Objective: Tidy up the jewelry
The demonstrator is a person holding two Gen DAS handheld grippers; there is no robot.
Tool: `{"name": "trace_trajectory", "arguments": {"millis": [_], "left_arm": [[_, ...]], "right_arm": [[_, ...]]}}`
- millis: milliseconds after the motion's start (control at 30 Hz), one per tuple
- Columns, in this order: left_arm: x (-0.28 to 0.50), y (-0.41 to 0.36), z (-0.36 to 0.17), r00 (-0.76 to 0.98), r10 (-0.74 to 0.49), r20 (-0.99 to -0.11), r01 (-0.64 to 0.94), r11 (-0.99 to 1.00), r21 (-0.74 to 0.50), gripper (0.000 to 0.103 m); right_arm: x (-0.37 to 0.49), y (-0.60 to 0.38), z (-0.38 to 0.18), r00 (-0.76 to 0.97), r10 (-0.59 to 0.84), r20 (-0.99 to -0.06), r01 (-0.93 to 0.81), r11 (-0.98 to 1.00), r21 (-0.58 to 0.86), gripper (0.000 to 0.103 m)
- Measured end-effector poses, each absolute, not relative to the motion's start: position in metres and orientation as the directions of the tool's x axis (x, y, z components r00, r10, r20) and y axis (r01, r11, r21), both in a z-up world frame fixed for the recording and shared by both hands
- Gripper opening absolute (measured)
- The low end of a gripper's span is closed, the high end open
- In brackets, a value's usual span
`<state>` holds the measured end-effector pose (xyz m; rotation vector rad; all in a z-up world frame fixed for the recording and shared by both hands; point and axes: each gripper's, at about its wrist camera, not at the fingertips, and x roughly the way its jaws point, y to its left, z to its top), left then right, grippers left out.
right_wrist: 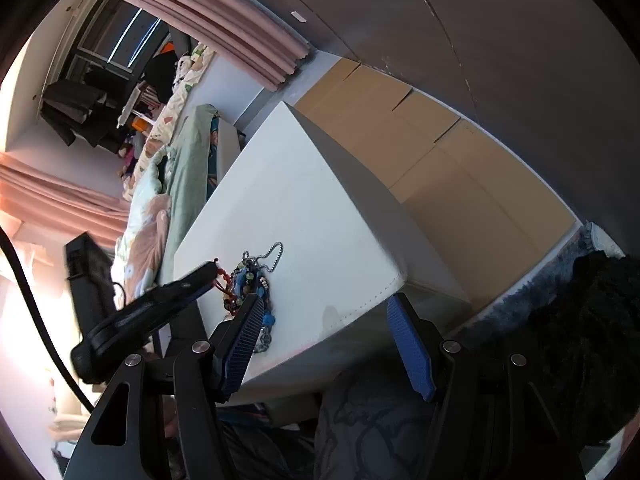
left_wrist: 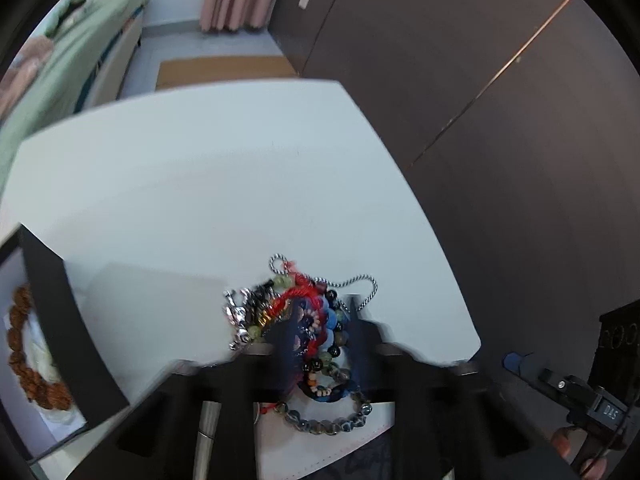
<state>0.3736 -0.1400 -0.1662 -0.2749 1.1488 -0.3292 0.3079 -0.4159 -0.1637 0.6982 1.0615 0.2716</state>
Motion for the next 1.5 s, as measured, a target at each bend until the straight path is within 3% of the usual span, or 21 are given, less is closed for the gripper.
{"name": "trace_trajectory", "arguments": {"millis": [567, 767, 900, 1500], "left_arm": [[0.335, -0.067, -0.096, 0.540, -0.414, -0.733, 0.114, 0.899, -0.423, 0.001], [0.321, -0.043, -0.087, 0.565, -0.404, -0.719, 0.095, 0.898, -0.430, 0.001], [0.314, -0.029, -0.082, 0.582, -0.390, -0.714, 0.074, 0.900, -0.430, 0.002], [0.293, 0.023, -0.089, 0.609, -0.372, -0.700, -0.006, 0.881, -0.473, 0.001]], "right_arm": [[0.341, -0.358, -0.162, 0.417, 0.641, -0.644, 0.047, 0.692, 0.720, 0.063], [0.352, -0.338, -0.174, 0.361, 0.694, -0.623, 0.059, 0.650, 0.758, 0.043], [0.355, -0.327, -0.185, 0.333, 0.712, -0.619, 0.088, 0.630, 0.772, 0.024], [0.373, -0.308, -0.221, 0.315, 0.662, -0.680, 0.246, 0.636, 0.732, 0.024]]}}
